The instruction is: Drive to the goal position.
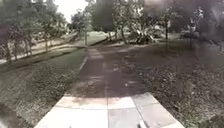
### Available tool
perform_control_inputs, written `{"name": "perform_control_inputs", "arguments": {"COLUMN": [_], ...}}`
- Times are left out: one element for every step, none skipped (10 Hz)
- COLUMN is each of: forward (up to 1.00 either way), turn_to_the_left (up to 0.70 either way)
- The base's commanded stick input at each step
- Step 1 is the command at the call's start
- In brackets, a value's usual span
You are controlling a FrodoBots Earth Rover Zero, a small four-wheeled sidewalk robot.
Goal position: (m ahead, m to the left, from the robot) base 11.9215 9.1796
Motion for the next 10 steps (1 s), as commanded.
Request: {"name": "perform_control_inputs", "arguments": {"forward": [0.85,0.85,0.85,0.85,0.85,0.85,0.85,0.85,0.85,0.85], "turn_to_the_left": [-0.07,-0.19,-0.14,0.0,0.0,0.0,0.0,0.0,0.0,0.0]}}
